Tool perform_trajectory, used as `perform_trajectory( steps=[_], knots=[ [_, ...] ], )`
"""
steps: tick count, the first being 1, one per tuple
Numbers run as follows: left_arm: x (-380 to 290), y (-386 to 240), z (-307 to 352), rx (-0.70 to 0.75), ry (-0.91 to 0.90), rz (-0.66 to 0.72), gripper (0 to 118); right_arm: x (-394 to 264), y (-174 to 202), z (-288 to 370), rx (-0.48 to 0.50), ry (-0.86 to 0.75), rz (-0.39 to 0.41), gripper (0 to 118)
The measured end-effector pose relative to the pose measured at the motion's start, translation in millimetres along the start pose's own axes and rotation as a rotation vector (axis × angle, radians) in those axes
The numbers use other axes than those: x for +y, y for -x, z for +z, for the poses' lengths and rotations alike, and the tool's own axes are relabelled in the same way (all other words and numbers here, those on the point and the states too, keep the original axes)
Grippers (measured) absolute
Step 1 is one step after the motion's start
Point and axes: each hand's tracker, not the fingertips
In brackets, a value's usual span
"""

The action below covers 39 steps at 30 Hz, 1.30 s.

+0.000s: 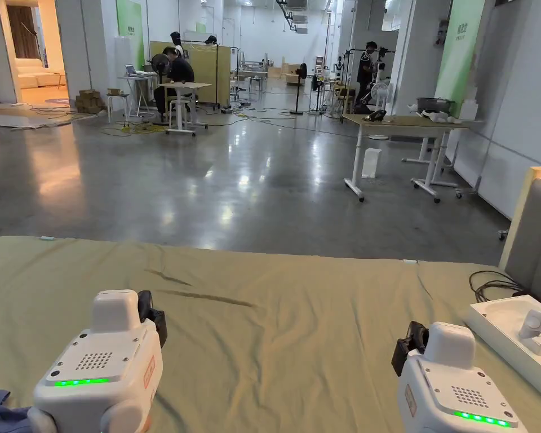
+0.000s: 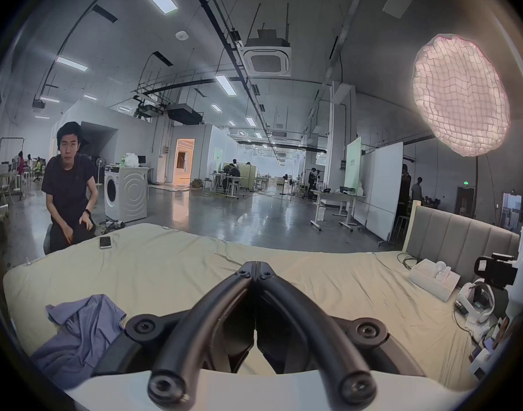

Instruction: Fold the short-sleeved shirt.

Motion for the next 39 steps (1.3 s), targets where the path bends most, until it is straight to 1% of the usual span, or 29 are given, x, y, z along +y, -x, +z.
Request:
perform_trajectory(
  steps=[2,5,14,16,19,21,23,28,32,35,36,37,38,39],
  knots=[
    [0.2,-1.9,0.3,0.001,-0.008,-0.058,2,0.9,3.5,1.1,0.002,-0.013,0.058,0],
    [2.0,-5.5,-0.3,-0.004,0.003,-0.118,2,4.0,7.0,3.4,0.008,-0.018,0.093,0],
    [3.7,-3.9,1.7,-0.014,0.048,-0.166,2,7.7,14.7,6.8,0.007,-0.027,0.132,0],
    [4.5,-1.4,2.2,-0.014,0.066,-0.170,2,8.0,15.6,7.0,0.011,-0.025,0.130,0],
    [6.7,6.6,3.9,-0.010,0.117,-0.172,2,8.6,19.2,6.8,0.024,-0.015,0.132,0],
    [6.0,15.5,5.3,-0.014,0.208,-0.186,2,9.1,22.7,7.9,0.037,-0.012,0.140,0],
    [2.2,29.4,7.1,-0.022,0.299,-0.191,2,8.2,28.3,8.7,0.056,-0.008,0.149,0],
    [-17.4,88.5,21.7,0.015,0.464,-0.123,2,0.1,46.5,9.2,0.109,0.019,0.155,0],
    [-37.5,143.4,38.0,0.122,0.541,-0.121,2,-9.8,65.2,10.9,0.152,0.038,0.154,0],
    [-50.9,185.4,42.0,0.187,0.623,-0.088,2,-17.5,79.1,10.3,0.191,0.063,0.155,0],
    [-55.6,198.3,42.1,0.211,0.651,-0.073,4,-19.5,83.4,9.8,0.197,0.070,0.157,0],
    [-61.5,211.9,40.6,0.241,0.692,-0.066,9,-21.9,87.6,9.4,0.204,0.077,0.159,0],
    [-67.3,224.9,38.7,0.251,0.734,-0.052,19,-24.2,91.3,9.1,0.212,0.082,0.159,0],
    [-73.7,236.4,37.4,0.254,0.772,-0.029,41,-26.0,94.3,8.6,0.217,0.087,0.158,0]
  ],
)
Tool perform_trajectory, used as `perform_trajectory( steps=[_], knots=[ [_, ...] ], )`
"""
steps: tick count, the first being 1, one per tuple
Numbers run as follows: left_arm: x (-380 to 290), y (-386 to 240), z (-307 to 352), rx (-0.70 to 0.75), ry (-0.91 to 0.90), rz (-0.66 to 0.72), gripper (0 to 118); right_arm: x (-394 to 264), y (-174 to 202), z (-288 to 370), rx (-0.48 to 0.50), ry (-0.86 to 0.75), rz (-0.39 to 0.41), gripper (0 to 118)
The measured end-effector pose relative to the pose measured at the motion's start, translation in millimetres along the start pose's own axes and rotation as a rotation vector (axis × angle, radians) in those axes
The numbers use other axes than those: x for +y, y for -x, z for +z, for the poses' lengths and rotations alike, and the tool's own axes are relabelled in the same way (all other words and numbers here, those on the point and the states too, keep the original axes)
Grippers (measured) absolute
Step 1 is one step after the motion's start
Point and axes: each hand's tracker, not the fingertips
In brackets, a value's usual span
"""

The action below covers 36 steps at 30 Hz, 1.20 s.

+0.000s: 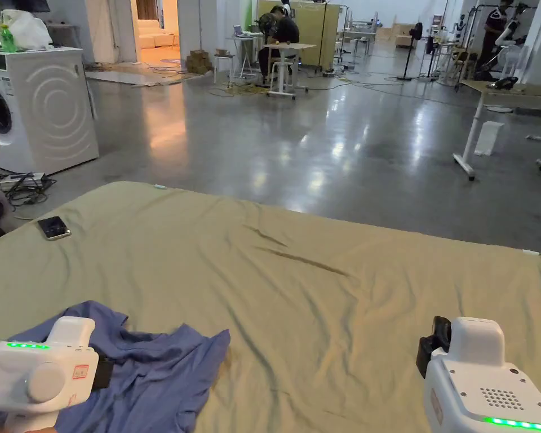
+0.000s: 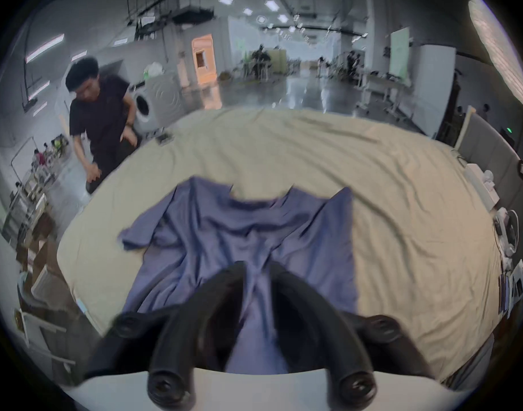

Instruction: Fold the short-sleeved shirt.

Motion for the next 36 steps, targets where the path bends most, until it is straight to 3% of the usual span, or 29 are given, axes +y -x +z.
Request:
perform_trajectory(
  steps=[1,4,11,14,15,17,18,20,21,23,28,36],
  knots=[
    [-4.1,9.2,-8.7,-0.006,0.054,0.032,53,-1.7,3.5,-1.3,0.004,0.004,0.003,0],
    [-13.6,31.2,-29.2,-0.032,0.131,0.096,66,-6.9,10.9,-4.8,0.014,0.025,0.014,0],
    [-34.2,36.2,-83.4,-0.067,0.229,0.132,67,-20.9,20.5,-9.9,0.025,0.074,0.026,0],
    [-49.8,17.0,-105.2,-0.091,0.328,0.053,61,-24.4,22.1,-10.7,0.026,0.100,0.030,0],
    [-54.2,8.3,-102.8,-0.032,0.307,-0.005,54,-24.9,22.0,-10.4,0.029,0.105,0.031,0],
    [-55.3,-3.4,-96.6,0.036,0.214,-0.068,29,-26.0,21.9,-10.4,0.024,0.115,0.041,0],
    [-58.4,-11.2,-96.5,0.014,0.223,-0.056,20,-27.1,21.6,-10.4,0.021,0.115,0.044,0],
    [-60.7,-26.1,-98.1,0.050,0.200,-0.166,16,-27.5,21.0,-11.1,0.015,0.118,0.039,0],
    [-62.8,-29.6,-100.6,0.071,0.200,-0.208,8,-27.3,20.7,-11.6,0.016,0.121,0.034,0],
    [-64.1,-25.7,-101.6,0.060,0.201,-0.204,4,-27.3,20.8,-11.5,0.022,0.125,0.036,0],
    [-52.0,8.9,-80.8,-0.064,0.120,0.096,3,-28.6,20.6,-8.7,0.020,0.125,0.046,0],
    [-3.8,8.4,-0.2,-0.116,-0.164,0.081,3,-27.1,17.9,-4.7,0.025,0.120,0.032,0]
  ],
)
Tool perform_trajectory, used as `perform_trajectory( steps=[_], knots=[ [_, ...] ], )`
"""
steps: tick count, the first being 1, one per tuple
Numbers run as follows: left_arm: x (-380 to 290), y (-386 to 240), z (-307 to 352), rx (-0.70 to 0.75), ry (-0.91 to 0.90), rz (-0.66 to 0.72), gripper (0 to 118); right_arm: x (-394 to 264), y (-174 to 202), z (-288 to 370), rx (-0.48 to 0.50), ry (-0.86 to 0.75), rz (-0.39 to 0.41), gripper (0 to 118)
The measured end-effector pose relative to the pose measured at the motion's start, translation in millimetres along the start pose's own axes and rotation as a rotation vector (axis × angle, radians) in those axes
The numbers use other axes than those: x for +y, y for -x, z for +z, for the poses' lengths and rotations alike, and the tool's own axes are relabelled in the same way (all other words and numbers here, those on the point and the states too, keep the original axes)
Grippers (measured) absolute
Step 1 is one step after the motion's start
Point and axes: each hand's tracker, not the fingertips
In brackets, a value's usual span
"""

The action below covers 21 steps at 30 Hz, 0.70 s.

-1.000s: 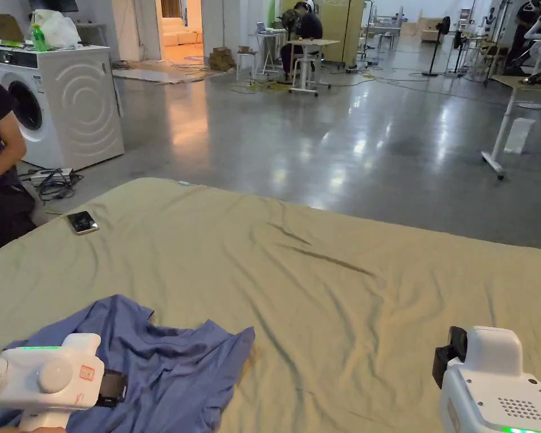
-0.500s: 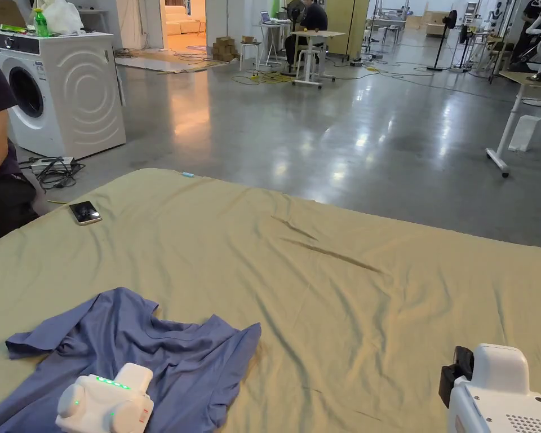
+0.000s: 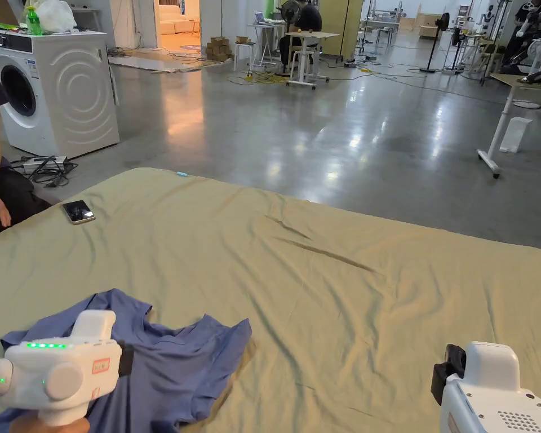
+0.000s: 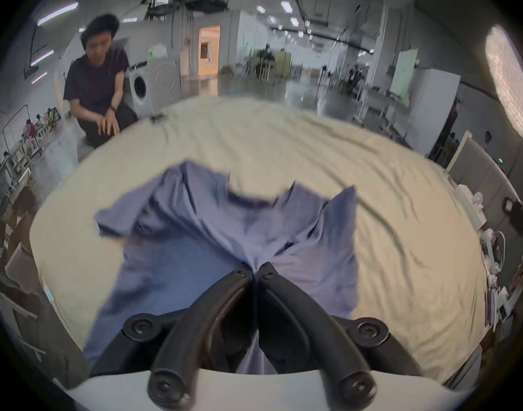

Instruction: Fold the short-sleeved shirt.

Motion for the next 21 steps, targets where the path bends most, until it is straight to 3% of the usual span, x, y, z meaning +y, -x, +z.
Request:
perform_trajectory(
  steps=[4,11,21],
  knots=[
    [45.9,-20.0,32.6,-0.075,-0.151,0.008,3,3.1,-5.4,4.7,-0.005,-0.012,-0.016,0],
    [112.2,-105.9,75.1,-0.219,-0.282,-0.124,3,11.4,-29.6,18.4,-0.038,-0.041,-0.049,0],
    [121.6,-270.5,68.7,-0.535,-0.226,-0.311,3,15.3,-96.8,48.9,-0.160,-0.082,-0.077,0]
  ],
)
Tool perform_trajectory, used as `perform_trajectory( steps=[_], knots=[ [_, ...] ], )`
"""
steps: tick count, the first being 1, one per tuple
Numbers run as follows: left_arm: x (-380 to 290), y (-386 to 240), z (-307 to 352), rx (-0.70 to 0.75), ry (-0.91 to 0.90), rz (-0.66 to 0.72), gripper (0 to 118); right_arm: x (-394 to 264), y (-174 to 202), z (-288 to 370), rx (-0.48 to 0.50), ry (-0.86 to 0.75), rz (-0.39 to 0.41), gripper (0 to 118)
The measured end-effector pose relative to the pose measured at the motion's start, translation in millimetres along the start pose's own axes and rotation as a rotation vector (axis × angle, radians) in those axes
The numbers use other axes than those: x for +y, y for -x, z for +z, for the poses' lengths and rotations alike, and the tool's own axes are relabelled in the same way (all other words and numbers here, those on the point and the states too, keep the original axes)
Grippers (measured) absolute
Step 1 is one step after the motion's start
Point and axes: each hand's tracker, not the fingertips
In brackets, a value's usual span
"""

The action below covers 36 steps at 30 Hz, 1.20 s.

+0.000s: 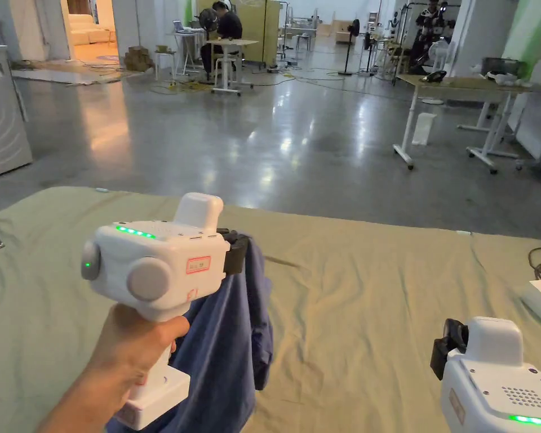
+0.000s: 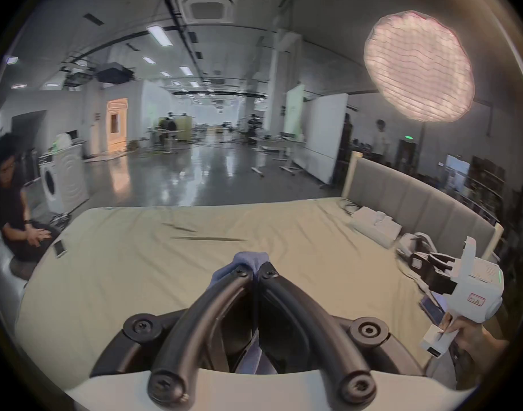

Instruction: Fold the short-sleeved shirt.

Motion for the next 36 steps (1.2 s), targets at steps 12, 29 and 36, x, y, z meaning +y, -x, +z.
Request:
perform_trajectory(
  steps=[12,29,36],
  knots=[
    [-82.0,-152.6,-87.3,-0.340,0.201,-0.023,3,-5.9,-80.9,26.2,-0.168,0.001,-0.048,0],
    [-136.4,-132.0,-71.3,-0.311,0.222,0.138,57,-7.3,-74.6,21.9,-0.141,0.017,-0.040,0],
    [-87.4,-67.8,-20.1,0.046,-0.009,0.098,57,10.9,-52.9,20.7,-0.093,-0.036,-0.016,0]
  ],
)
